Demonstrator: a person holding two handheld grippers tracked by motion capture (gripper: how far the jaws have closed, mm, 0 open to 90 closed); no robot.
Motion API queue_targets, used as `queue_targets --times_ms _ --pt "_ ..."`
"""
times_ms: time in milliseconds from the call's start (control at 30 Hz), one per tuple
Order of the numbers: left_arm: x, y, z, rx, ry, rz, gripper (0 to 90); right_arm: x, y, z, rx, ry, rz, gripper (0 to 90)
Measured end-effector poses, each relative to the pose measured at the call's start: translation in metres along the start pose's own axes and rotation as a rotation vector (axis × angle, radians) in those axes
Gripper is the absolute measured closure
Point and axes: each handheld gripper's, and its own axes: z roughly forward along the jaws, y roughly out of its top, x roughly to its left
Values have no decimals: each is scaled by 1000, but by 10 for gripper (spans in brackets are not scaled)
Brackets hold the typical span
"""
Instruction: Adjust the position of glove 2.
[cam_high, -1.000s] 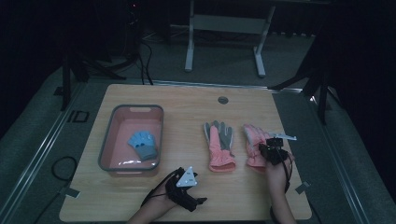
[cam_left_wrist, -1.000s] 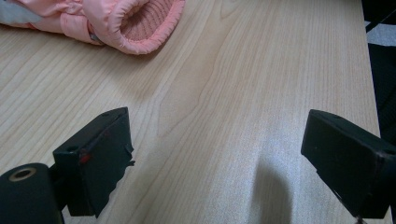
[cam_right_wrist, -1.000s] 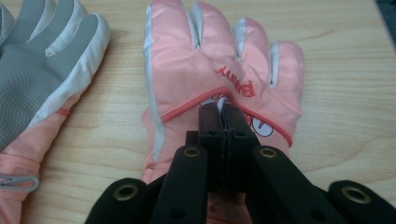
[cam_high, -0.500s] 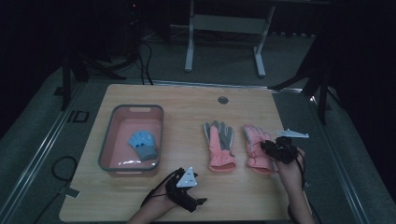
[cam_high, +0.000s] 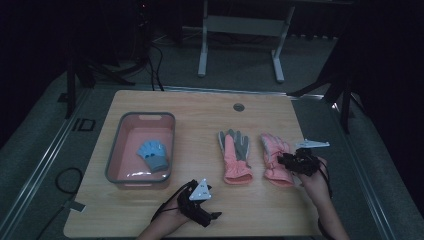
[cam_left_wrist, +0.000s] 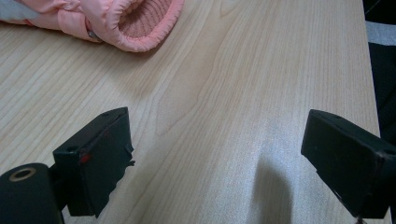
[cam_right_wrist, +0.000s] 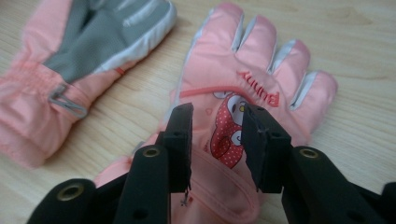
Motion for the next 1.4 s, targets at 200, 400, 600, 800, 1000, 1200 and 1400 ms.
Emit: queue_targets --times_ms 200,400,600,800,1000,1200,1400 --pt "-1 -1 0 4 0 5 91 -4 -7 19 47 -46 21 718" --pt "-1 0 0 -1 4 4 91 9 -8 20 33 -92 19 878" --pt "0 0 -1 -7 2 2 91 21 4 1 -16 -149 49 896" --pt "0 0 -1 -4 2 2 91 35 32 -27 -80 -172 89 896" --pt "0 0 -1 -8 1 7 91 67 60 -47 -142 -183 85 896" --pt "0 0 -1 -8 3 10 91 99 78 -44 -145 -151 53 896" --pt "0 0 -2 -14 5 10 91 128 88 -37 -148 -114 53 896"
